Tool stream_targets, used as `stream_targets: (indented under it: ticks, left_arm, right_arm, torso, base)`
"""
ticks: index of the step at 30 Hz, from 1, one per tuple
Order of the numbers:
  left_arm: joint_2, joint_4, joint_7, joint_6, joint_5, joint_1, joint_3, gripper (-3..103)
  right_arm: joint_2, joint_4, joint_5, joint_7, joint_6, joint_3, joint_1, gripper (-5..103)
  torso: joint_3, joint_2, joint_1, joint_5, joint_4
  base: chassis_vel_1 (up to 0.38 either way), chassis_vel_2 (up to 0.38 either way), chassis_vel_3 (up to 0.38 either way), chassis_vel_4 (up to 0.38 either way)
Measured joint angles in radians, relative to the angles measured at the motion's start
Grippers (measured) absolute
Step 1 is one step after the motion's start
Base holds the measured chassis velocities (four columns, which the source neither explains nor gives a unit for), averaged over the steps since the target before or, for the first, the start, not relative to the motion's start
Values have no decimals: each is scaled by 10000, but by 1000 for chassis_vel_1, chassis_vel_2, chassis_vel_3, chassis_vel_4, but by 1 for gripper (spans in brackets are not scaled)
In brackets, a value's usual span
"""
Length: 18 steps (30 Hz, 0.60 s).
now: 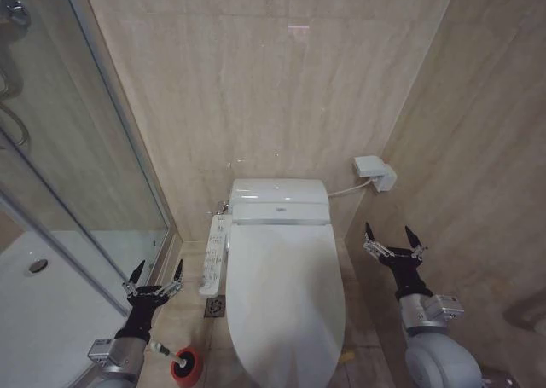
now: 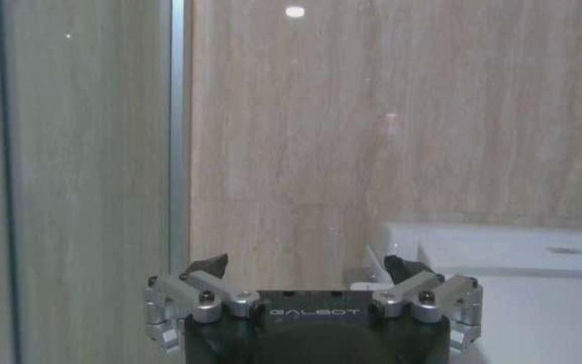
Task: Open the toilet lid, clean the toilet bowl with a toilet brush, close the toilet lid, and flush.
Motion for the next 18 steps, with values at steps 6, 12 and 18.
stream_targets:
  ticks: [6, 12, 18]
  left_arm:
    - [-28, -17, 19, -52, 52, 59, 69, 100]
    - [-64, -75, 113, -134, 104, 156, 101, 100]
    - [-66, -133, 150, -150, 107, 187, 70, 100]
  right_arm:
    - [0, 0, -1, 0, 0, 0, 0, 100]
    - [0, 0, 0, 0, 0, 0, -5, 100]
    - [1, 0, 0, 0, 0, 0, -4, 100]
  torso:
    - [0, -1, 2, -1, 0]
    - [-3, 1, -8, 0, -1]
    - [-3, 2, -8, -1, -1]
  base:
    - [-54, 50, 54, -52]
    - [0, 0, 0, 0]
    - [-20, 2, 18, -1]
